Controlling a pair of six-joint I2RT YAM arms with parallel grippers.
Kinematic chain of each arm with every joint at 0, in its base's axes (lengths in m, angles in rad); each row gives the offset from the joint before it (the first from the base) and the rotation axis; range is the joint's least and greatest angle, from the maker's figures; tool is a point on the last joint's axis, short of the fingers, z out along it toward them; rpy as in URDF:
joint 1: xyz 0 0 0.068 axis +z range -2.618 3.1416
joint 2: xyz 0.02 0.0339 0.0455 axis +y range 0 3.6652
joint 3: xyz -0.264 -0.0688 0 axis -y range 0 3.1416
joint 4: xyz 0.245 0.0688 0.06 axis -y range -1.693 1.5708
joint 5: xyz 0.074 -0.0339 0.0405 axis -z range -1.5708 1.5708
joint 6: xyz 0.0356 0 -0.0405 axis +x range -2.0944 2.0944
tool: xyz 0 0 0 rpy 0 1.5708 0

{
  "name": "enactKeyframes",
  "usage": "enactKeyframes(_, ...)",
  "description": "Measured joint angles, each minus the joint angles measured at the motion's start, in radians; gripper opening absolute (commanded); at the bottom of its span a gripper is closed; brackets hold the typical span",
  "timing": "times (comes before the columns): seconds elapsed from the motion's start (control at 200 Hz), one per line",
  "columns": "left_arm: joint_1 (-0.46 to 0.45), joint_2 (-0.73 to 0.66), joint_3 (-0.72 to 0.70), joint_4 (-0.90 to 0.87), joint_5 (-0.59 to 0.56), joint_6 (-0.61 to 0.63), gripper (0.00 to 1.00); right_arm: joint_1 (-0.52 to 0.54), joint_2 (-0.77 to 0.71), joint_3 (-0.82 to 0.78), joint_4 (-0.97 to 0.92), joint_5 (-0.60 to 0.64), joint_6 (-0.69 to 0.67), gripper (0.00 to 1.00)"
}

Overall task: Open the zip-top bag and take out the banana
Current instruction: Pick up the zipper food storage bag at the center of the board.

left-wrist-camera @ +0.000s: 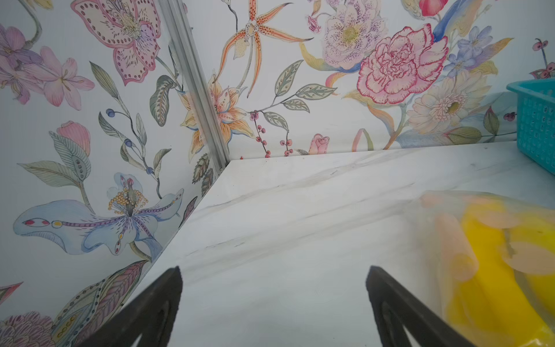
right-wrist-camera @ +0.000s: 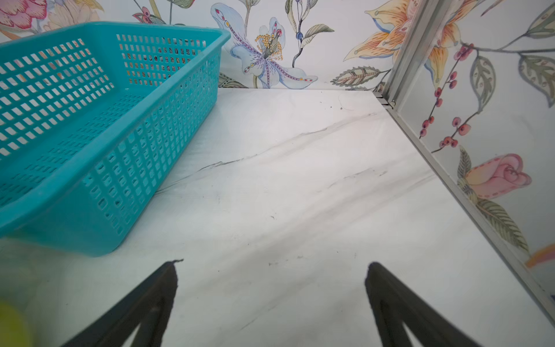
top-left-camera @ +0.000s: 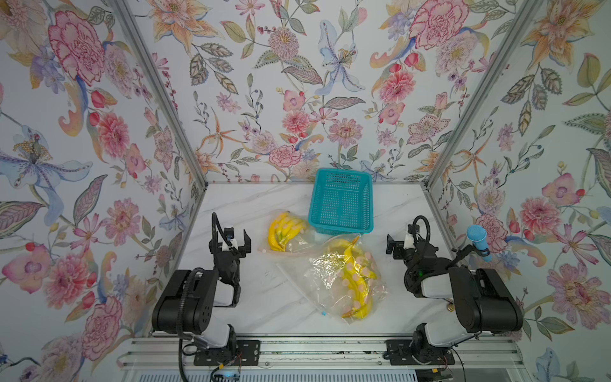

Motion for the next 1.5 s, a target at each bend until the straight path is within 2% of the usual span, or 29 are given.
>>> enactKeyframes(1.376,0.0,0.0,0.0,-0.001,-0.004,0.0,0.99,0.0,0.0,0.0,0.0,-0.017,0.007,1.0)
enactKeyframes(1.501,-0.001,-0.056,0.016,-0.098,-0.048,-0.007,0.99,0.007,-0.03,0.042,-0.097,-0.012,0.003,1.0)
